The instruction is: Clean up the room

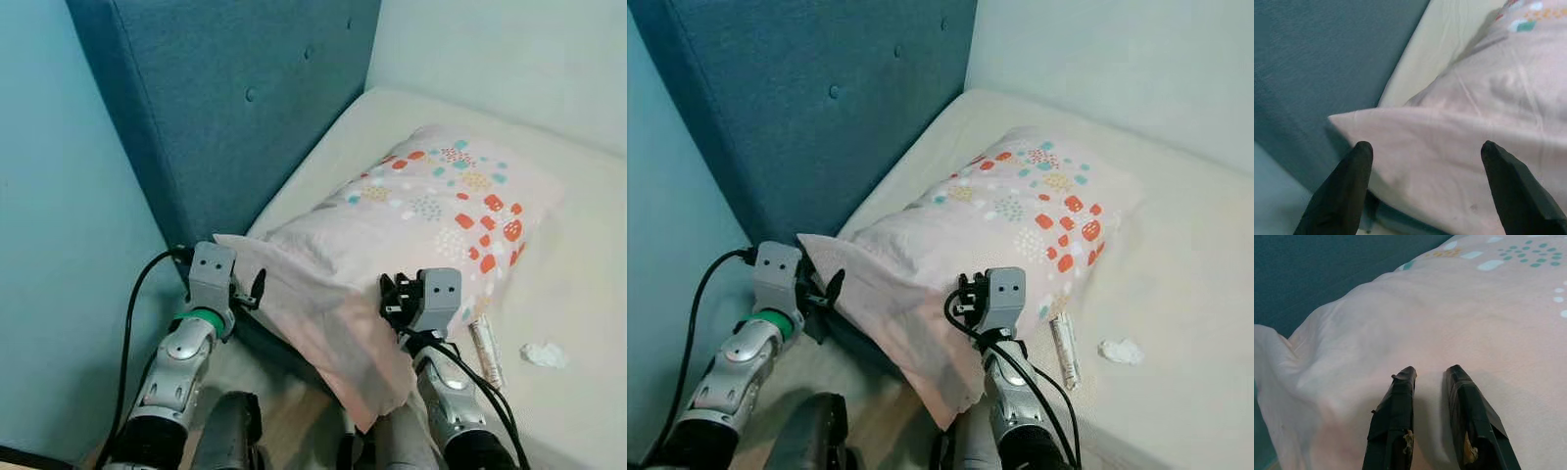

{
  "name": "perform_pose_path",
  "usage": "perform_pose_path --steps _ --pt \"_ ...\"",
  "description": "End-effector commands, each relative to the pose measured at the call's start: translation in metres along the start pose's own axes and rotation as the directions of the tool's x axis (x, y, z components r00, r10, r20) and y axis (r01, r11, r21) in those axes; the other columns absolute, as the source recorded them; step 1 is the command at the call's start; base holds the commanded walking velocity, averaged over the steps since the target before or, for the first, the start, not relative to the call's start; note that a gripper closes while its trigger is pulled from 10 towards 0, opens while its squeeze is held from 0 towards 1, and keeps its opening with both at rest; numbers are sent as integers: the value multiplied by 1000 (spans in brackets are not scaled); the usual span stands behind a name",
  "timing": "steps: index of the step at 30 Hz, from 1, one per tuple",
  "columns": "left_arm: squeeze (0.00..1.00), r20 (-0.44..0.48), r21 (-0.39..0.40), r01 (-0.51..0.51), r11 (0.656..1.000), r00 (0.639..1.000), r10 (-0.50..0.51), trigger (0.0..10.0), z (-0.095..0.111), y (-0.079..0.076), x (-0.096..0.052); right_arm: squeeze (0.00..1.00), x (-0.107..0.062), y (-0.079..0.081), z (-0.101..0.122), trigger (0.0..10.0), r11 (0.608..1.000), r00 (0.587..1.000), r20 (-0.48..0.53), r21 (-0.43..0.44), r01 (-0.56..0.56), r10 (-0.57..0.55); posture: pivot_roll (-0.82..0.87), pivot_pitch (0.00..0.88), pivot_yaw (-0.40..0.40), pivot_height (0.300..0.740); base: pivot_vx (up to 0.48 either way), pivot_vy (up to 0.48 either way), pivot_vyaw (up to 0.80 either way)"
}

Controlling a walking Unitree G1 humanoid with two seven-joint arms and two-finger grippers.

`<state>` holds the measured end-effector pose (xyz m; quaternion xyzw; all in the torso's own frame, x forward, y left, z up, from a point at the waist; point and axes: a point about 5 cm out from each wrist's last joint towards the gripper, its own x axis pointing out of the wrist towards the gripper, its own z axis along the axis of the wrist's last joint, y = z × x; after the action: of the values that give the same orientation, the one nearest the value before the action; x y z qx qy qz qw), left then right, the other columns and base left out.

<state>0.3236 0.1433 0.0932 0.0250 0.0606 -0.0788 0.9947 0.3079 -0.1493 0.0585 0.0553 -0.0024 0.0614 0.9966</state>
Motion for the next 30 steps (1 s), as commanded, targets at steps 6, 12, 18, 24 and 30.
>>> perform_pose_path --steps 6,12,18,24,30 --pt "443 -42 -111 31 993 998 -36 10000 2 -4 14 0 -3 -11 2 10000 995 995 20 -33 96 -95 61 94 16 616 0 0 0" --pt "1000 -123 -345 114 932 979 -165 10000 17 -17 42 0 -9 -38 21 10000 939 955 129 -191 288 -266 23 142 30 616 0 0 0" --pt "1000 -164 -450 131 883 960 -226 10000 24 -34 54 0 -20 -58 25 10000 899 925 151 -227 375 -348 -43 216 54 616 0 0 0" --pt "1000 -168 -505 168 847 943 -287 10000 35 -51 62 0 -29 -66 20 10000 895 917 122 -204 397 -379 -63 255 57 616 0 0 0" --pt "1000 -160 -462 243 853 923 -350 10000 49 -54 67 0 -31 -56 15 10000 907 925 102 -181 379 -367 -64 303 64 616 0 0 0"
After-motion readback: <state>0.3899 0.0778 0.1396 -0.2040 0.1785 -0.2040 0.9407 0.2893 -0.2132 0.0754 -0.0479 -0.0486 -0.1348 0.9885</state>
